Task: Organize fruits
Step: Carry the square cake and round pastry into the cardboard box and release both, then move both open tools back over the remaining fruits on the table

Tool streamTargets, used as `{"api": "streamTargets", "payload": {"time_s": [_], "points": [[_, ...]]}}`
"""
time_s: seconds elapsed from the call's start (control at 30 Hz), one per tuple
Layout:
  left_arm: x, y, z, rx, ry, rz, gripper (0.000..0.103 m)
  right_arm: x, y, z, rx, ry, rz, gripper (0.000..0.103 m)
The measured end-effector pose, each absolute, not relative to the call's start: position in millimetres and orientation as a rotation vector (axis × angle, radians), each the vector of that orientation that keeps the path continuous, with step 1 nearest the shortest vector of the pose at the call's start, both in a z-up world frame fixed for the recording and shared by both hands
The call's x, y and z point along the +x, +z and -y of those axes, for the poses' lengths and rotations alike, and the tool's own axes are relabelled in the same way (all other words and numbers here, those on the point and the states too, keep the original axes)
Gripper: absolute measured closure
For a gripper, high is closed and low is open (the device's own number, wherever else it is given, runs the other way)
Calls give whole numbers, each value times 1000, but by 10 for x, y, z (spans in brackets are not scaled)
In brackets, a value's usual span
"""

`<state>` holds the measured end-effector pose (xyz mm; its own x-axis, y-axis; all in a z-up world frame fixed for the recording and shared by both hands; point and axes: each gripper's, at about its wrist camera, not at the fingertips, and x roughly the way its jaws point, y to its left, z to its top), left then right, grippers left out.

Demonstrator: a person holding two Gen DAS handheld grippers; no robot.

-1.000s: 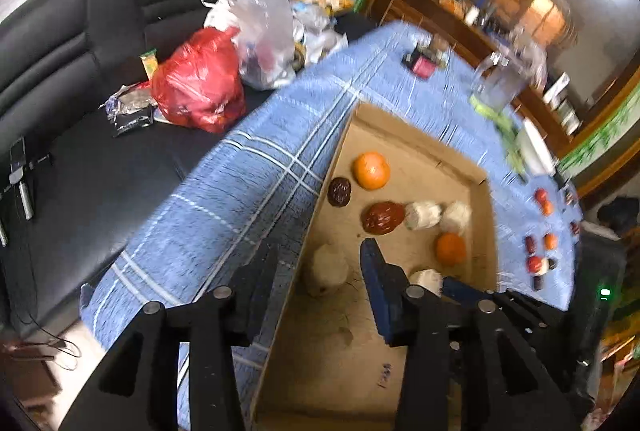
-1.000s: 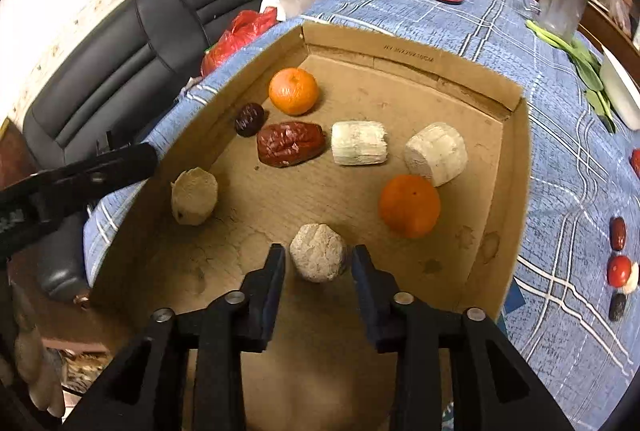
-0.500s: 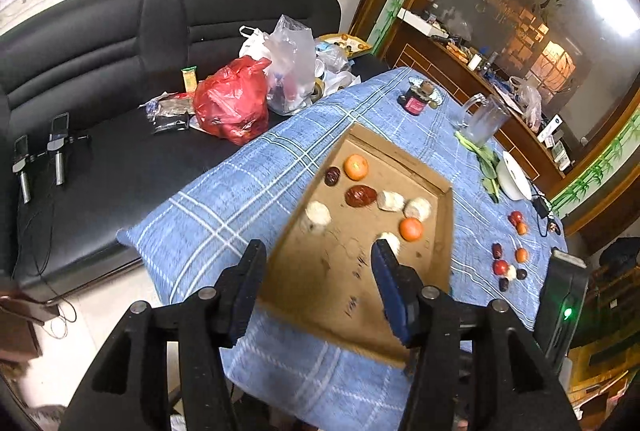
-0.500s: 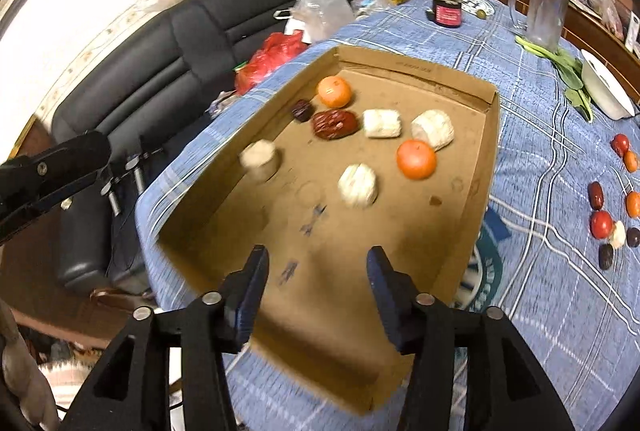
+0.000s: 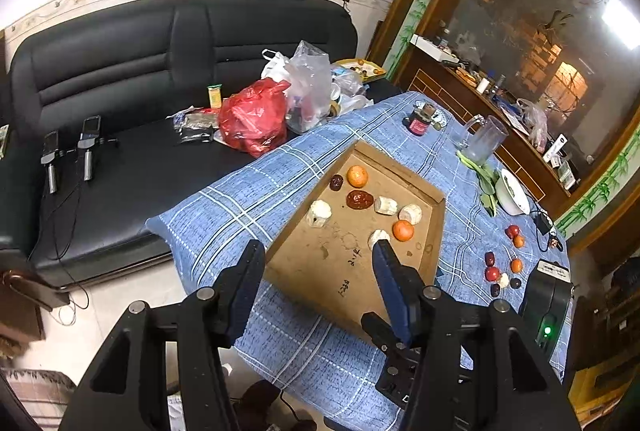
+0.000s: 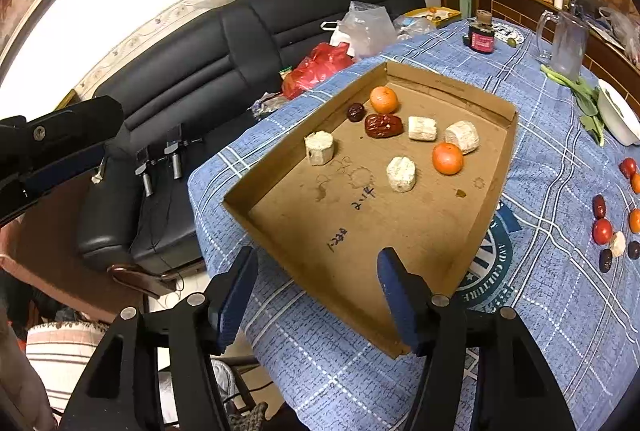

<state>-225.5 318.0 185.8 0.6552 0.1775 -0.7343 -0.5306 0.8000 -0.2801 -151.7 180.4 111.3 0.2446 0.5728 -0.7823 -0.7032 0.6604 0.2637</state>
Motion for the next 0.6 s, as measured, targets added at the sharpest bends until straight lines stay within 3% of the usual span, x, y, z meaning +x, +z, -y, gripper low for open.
{"api": "streamTargets", "payload": {"time_s": [0.6], "points": [[-1500, 1427, -2757, -498, 277, -902, 48, -1104, 810, -1292, -78, 734, -1066, 36]]}}
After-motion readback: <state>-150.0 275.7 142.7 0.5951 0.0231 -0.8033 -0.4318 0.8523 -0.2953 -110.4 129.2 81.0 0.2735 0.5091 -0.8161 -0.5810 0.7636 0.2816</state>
